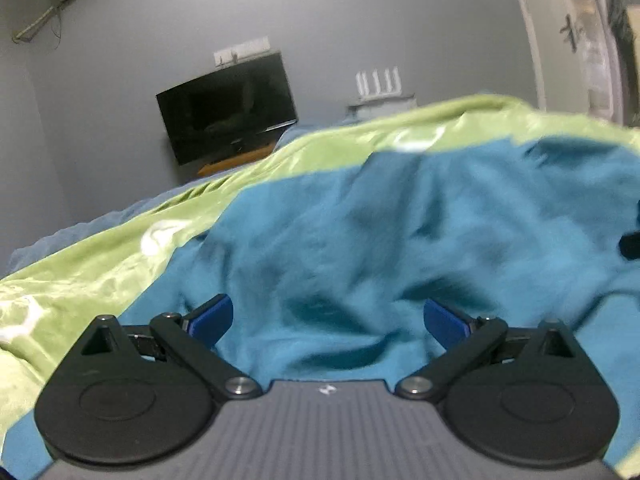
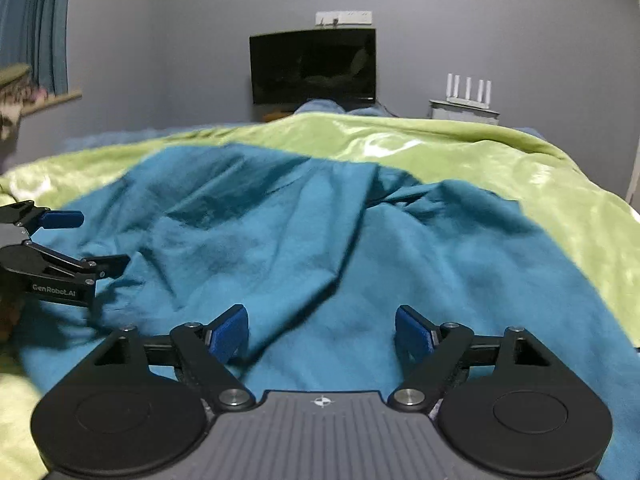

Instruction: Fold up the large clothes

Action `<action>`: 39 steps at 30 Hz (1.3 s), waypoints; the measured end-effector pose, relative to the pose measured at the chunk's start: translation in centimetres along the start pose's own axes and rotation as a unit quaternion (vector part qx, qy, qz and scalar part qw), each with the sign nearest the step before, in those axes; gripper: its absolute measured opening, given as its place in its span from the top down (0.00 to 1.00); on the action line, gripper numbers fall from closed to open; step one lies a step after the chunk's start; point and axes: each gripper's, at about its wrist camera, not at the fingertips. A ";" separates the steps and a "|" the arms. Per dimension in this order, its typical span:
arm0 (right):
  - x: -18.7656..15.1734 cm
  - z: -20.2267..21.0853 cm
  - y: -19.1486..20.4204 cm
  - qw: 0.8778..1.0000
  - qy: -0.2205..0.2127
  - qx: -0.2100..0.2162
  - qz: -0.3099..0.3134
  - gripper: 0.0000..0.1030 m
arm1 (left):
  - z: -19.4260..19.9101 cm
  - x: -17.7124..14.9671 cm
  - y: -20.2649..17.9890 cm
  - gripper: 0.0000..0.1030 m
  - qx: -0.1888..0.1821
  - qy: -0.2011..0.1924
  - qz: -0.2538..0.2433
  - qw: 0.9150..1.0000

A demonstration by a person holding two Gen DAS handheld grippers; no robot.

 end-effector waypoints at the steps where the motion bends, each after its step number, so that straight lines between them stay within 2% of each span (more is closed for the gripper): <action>1: -0.2 0.7 -0.6 1.000 0.001 0.001 -0.006 0.17 | 0.7 0.1 -0.6 0.01 -0.016 -0.004 0.012 1.000; 3: -0.6 1.7 -1.4 1.000 0.010 0.002 -0.014 0.17 | 1.7 0.1 -2.0 0.01 -0.050 -0.001 0.039 0.998; 5: -0.9 2.8 -2.0 0.999 0.022 0.007 -0.027 0.17 | 1.9 -0.1 -3.3 0.01 -0.073 0.019 0.036 0.997; 8: -1.5 4.5 -2.4 0.998 0.026 0.014 -0.055 0.17 | 0.8 -1.6 -5.1 0.01 -0.084 0.084 0.002 0.993; 10: -2.0 5.7 -2.7 0.997 0.033 0.024 -0.071 0.17 | 0.3 -2.6 -4.9 0.01 -0.090 0.096 0.012 0.991; 13: -3.0 7.2 -2.9 0.992 0.051 0.076 -0.086 0.17 | 0.1 -2.8 -3.9 0.00 -0.107 0.104 0.046 0.988; 16: -3.8 8.3 -2.1 0.985 0.082 0.129 -0.075 0.18 | 0.0 -2.9 -3.8 0.00 -0.110 0.105 0.049 0.987; 18: -4.1 8.7 -1.7 0.982 0.099 0.140 -0.073 0.18 | -0.1 -2.9 -4.0 0.00 -0.109 0.107 0.043 0.987; 20: -4.3 9.0 -1.7 0.984 0.112 0.118 -0.073 0.18 | -0.4 -2.9 -4.2 0.00 -0.108 0.112 0.039 0.987; 22: -4.4 9.0 -3.1 0.983 0.126 0.081 -0.102 0.18 | -0.5 -2.9 -4.1 0.00 -0.108 0.116 0.040 0.987; 26: -5.5 9.1 -7.6 0.966 0.149 0.032 -0.208 0.21 | -0.6 -2.8 -4.0 0.00 -0.111 0.117 0.044 0.986; 29: -6.3 9.1 -9.7 0.950 0.158 0.037 -0.265 0.29 | -0.7 -2.8 -3.8 0.00 -0.114 0.117 0.047 0.985; 33: -6.8 8.2 -10.4 0.943 0.154 0.033 -0.292 0.29 | -0.8 -2.8 -3.9 0.00 -0.115 0.117 0.049 0.985; 37: -7.3 5.9 -11.6 0.924 0.144 0.025 -0.353 0.29 | -0.8 -2.8 -3.9 0.00 -0.114 0.118 0.050 0.985; 39: -7.2 5.9 -11.8 0.924 0.127 0.008 -0.362 0.37 | -0.8 -2.7 -4.0 0.00 -0.113 0.118 0.050 0.985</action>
Point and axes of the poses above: each gripper's, at about its wrist camera, not at the fingertips, and z roughly against the way its jaws point, y to its left, x to its top, and after that the axes turned 14 degrees about -x, right-handed
